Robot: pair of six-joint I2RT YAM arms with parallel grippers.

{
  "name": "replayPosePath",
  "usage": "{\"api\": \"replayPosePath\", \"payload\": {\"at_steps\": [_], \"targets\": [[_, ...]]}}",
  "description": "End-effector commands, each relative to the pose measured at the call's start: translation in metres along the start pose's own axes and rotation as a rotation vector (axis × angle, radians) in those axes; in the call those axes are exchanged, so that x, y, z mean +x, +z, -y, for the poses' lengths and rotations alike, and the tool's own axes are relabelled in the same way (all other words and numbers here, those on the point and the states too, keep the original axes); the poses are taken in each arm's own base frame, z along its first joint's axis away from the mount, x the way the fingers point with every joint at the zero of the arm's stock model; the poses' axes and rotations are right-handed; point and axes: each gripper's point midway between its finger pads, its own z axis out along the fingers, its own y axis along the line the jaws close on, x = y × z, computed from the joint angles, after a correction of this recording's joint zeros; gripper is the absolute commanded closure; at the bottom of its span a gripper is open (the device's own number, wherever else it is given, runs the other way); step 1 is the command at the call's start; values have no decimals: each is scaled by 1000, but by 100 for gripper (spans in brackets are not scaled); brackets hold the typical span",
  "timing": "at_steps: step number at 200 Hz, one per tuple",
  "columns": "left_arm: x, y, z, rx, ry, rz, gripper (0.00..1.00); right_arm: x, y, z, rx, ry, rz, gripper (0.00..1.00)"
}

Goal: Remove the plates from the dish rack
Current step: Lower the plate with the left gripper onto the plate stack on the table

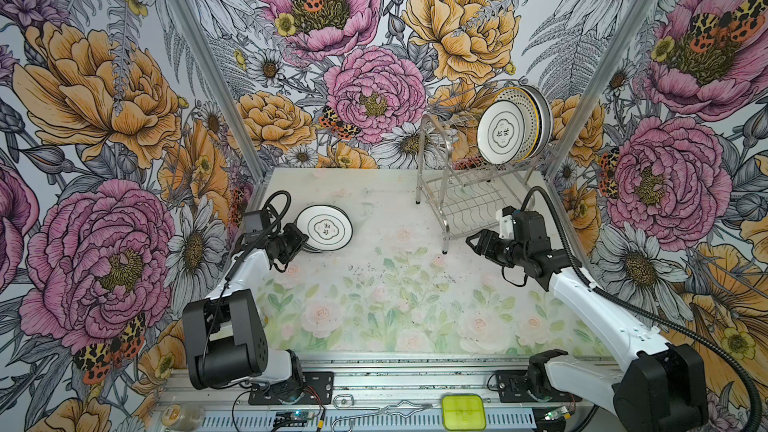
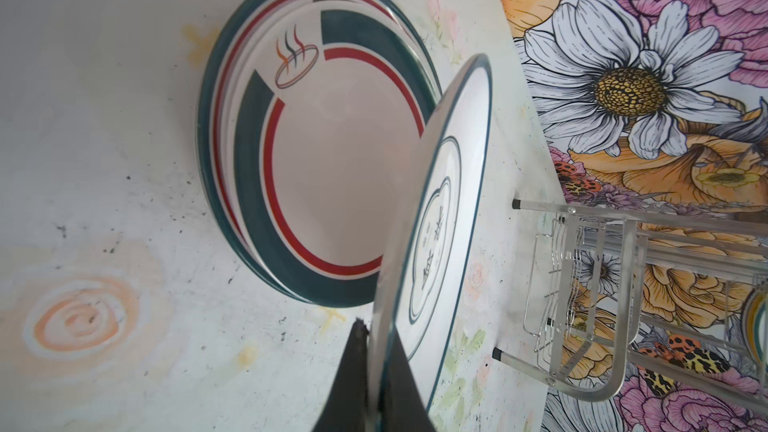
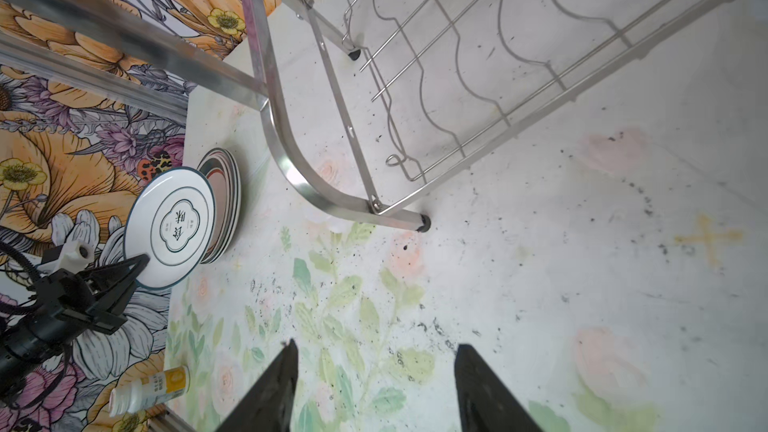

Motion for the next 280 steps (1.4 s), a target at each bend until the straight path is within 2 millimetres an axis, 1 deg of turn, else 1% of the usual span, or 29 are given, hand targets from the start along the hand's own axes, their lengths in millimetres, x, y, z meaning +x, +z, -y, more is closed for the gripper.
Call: {"api": "replayPosePath", "payload": {"at_steps": [1,10,15,43,49,57,63,69,129,155,173,193,208,227,263,280], "targets": [[-28,-3,10,18,53,73,100,-26,-19,-2,44,-51,95,35],[-30,-1,8,11,50,76,100,-30,-21,0,56,-50,106,29],[-32,0,7,7,50,78,100,-32,-21,0,59,-51,111,28],[-42,7,-1,-3,39,82,100,-37,-22,2,68,-47,118,26],[-43,9,-4,-7,34,79,100,-37,-21,3,69,-46,116,22],[-45,11,-6,-10,27,78,100,-38,-21,3,70,-43,115,20],[-47,12,-9,-9,21,76,100,-39,-21,3,71,-43,116,16],[-48,14,-10,-5,15,76,100,-38,-20,4,73,-43,113,14],[-51,21,-15,-2,9,65,100,-43,-19,1,68,-46,112,13],[-51,19,-17,-21,7,65,89,-44,-20,-1,63,-46,115,13],[-50,19,-19,-33,5,64,86,-45,-22,-2,61,-49,121,13],[-48,20,-23,-49,-3,56,79,-47,-24,-6,50,-54,122,12],[-46,22,-25,-54,-9,49,78,-47,-25,-9,35,-59,120,11],[-45,23,-29,-72,-14,45,72,-47,-27,-12,25,-71,116,7],[-40,27,-34,-102,-16,26,63,-45,-28,-10,34,-78,111,4],[-39,30,-35,-115,-14,16,61,-43,-29,-10,37,-83,108,2]]}}
